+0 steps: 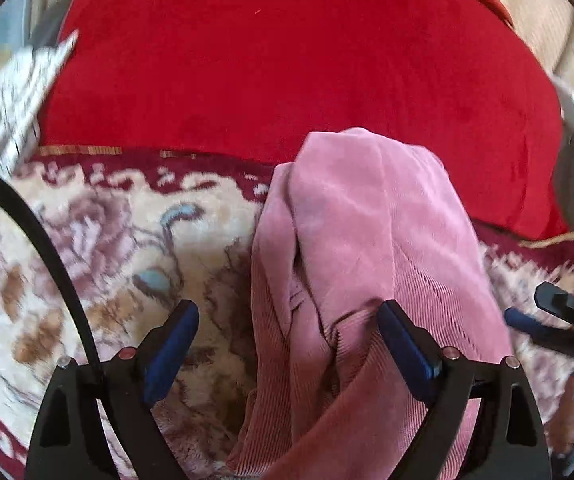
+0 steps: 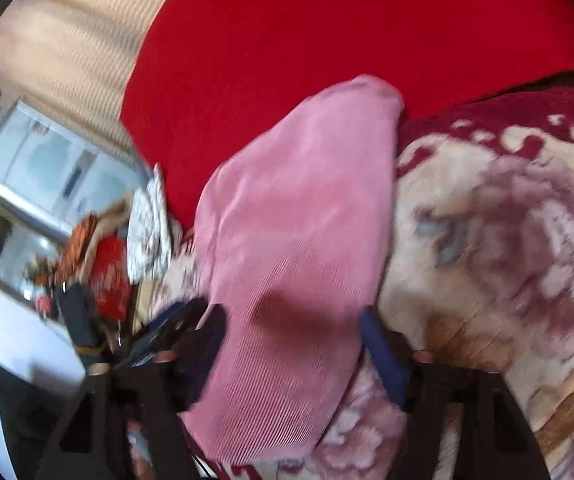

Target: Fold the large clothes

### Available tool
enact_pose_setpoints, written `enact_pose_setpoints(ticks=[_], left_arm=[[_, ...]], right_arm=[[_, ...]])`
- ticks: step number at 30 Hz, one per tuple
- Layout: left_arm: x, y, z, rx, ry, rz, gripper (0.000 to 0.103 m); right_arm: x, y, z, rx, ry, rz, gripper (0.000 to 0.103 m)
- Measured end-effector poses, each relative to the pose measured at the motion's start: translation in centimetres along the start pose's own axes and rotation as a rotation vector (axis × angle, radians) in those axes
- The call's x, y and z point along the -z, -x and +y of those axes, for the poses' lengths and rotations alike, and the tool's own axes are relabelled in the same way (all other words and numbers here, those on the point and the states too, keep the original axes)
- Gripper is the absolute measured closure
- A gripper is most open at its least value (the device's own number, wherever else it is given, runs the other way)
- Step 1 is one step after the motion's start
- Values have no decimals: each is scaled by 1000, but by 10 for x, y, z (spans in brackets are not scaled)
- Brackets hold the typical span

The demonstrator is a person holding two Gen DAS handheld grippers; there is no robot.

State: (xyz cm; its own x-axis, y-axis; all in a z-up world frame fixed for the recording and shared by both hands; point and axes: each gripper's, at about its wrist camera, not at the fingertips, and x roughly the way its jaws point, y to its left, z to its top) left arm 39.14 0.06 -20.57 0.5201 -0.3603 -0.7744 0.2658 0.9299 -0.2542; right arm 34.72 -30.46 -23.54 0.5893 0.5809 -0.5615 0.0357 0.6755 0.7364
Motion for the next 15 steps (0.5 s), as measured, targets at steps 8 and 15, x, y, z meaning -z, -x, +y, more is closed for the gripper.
enact_pose_setpoints(ticks=[8,15], left_arm=[[8,-16,38,165,124,154,11],[23,-16,52,191,129,182,11]], right_arm=[[-17,-15,-23,-37,-113,71,18],[-14,-43,-7,-33,-53,110,10]])
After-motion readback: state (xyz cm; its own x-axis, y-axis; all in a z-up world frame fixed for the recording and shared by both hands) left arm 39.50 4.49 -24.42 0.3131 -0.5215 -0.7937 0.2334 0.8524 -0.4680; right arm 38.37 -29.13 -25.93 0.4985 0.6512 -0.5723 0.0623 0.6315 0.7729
